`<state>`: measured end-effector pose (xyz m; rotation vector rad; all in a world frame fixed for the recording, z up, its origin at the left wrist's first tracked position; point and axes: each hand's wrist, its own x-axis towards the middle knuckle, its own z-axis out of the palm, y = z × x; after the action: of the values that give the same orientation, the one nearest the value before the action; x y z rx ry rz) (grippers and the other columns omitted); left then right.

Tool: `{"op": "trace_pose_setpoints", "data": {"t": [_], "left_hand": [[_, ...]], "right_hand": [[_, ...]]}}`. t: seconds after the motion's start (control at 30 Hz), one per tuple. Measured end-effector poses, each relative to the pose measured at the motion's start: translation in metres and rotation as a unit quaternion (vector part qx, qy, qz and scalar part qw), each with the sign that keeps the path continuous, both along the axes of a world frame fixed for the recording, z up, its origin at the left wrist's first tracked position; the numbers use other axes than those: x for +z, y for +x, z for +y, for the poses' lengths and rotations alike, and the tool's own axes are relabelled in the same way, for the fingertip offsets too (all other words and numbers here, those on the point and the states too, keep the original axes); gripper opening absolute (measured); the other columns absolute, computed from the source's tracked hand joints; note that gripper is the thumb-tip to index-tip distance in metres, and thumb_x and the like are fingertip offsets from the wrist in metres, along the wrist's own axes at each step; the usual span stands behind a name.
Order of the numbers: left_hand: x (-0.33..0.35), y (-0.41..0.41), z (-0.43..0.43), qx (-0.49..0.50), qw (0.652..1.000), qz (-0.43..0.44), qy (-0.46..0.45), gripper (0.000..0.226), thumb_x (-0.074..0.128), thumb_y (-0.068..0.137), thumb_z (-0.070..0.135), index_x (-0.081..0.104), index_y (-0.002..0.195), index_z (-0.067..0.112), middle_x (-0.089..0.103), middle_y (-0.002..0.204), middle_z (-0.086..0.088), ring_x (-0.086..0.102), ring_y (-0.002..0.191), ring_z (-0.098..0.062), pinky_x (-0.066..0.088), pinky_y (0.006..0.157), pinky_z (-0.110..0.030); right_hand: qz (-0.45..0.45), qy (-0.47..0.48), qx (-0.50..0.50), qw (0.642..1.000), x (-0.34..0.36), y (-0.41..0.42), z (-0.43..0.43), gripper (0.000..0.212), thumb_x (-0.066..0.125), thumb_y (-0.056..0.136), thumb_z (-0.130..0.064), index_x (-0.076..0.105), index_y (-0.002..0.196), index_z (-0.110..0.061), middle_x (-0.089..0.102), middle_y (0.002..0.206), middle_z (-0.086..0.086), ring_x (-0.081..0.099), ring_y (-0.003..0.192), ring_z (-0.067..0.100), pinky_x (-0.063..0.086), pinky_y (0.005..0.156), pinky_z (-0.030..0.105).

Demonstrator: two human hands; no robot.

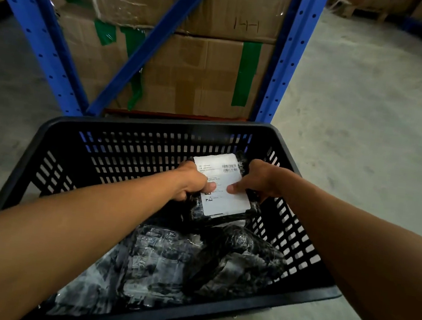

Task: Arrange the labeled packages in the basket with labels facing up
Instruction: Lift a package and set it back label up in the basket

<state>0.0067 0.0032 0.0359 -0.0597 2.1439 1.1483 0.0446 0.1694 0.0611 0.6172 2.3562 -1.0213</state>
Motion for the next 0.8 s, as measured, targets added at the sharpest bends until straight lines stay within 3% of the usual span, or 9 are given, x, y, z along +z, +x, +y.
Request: {"op": "trace_pose_setpoints", "data": {"t": [0.17, 0.3, 0.4, 0.53, 0.63, 0.7, 0.8], "left_hand": [[-0.005, -0.003, 0.001, 0.011, 1.0, -0.001, 0.012, 0.05, 0.077, 0.082, 0.008, 0.061, 0.129, 0.008, 0.063, 0.136, -0.008, 0.052, 0.129, -0.027, 0.037, 0.09, -0.034], [-0.008, -0.009, 0.006, 0.0, 1.0, 0.013, 0.015, 0.05, 0.079, 0.08, 0.01, 0.061, 0.127, 0.006, 0.064, 0.133, -0.01, 0.056, 0.125, -0.027, 0.043, 0.099, -0.03], [-0.011, -0.009, 0.01, -0.01, 1.0, 0.01, 0.017, 0.049, 0.078, 0.081, 0.011, 0.06, 0.127, 0.006, 0.064, 0.133, -0.009, 0.056, 0.124, -0.025, 0.039, 0.088, -0.028], [-0.01, -0.015, 0.009, -0.013, 1.0, 0.008, 0.014, 0.047, 0.077, 0.082, 0.011, 0.061, 0.126, 0.007, 0.064, 0.132, -0.007, 0.056, 0.122, -0.024, 0.037, 0.086, -0.027], [-0.011, -0.02, 0.006, -0.02, 1.0, 0.01, 0.002, 0.05, 0.077, 0.083, 0.01, 0.06, 0.129, 0.007, 0.062, 0.135, -0.009, 0.055, 0.125, -0.025, 0.041, 0.093, -0.029], [-0.011, -0.02, 0.005, -0.021, 1.0, 0.006, -0.005, 0.053, 0.077, 0.083, 0.011, 0.058, 0.132, 0.007, 0.06, 0.138, -0.01, 0.053, 0.128, -0.027, 0.041, 0.1, -0.033], [-0.009, -0.013, 0.008, -0.026, 0.999, -0.003, -0.02, 0.056, 0.077, 0.083, 0.012, 0.056, 0.135, 0.009, 0.056, 0.142, -0.008, 0.048, 0.133, -0.028, 0.041, 0.1, -0.037]], "right_hand": [[-0.013, -0.006, -0.02, 1.0, -0.002, -0.001, -0.002, 0.06, 0.085, 0.073, -0.02, 0.041, 0.112, -0.01, 0.055, 0.11, 0.008, 0.062, 0.097, 0.03, 0.058, 0.071, 0.047], [-0.006, -0.017, -0.055, 0.998, -0.008, 0.007, 0.002, 0.038, 0.084, 0.074, -0.019, 0.05, 0.092, -0.015, 0.061, 0.1, 0.005, 0.063, 0.087, 0.026, 0.059, 0.074, 0.049], [-0.011, -0.016, -0.062, 0.998, -0.005, 0.008, 0.004, 0.042, 0.083, 0.075, -0.017, 0.053, 0.105, -0.012, 0.064, 0.106, 0.008, 0.065, 0.096, 0.03, 0.058, 0.08, 0.053], [-0.03, -0.015, -0.044, 0.998, 0.001, -0.002, 0.005, 0.037, 0.082, 0.076, -0.017, 0.048, 0.09, -0.016, 0.06, 0.097, 0.004, 0.063, 0.082, 0.023, 0.059, 0.061, 0.043], [-0.046, -0.016, -0.03, 0.998, -0.003, -0.008, 0.001, 0.035, 0.08, 0.078, -0.015, 0.046, 0.083, -0.017, 0.058, 0.093, 0.004, 0.06, 0.079, 0.023, 0.058, 0.069, 0.051], [-0.058, -0.018, -0.017, 0.998, -0.007, -0.008, 0.002, 0.033, 0.079, 0.079, -0.015, 0.047, 0.085, -0.014, 0.058, 0.094, 0.005, 0.06, 0.08, 0.024, 0.058, 0.072, 0.052], [-0.061, -0.033, -0.009, 0.998, -0.009, -0.001, 0.009, 0.045, 0.08, 0.079, -0.017, 0.041, 0.102, -0.013, 0.054, 0.094, 0.002, 0.06, 0.08, 0.024, 0.059, 0.064, 0.046]]}}
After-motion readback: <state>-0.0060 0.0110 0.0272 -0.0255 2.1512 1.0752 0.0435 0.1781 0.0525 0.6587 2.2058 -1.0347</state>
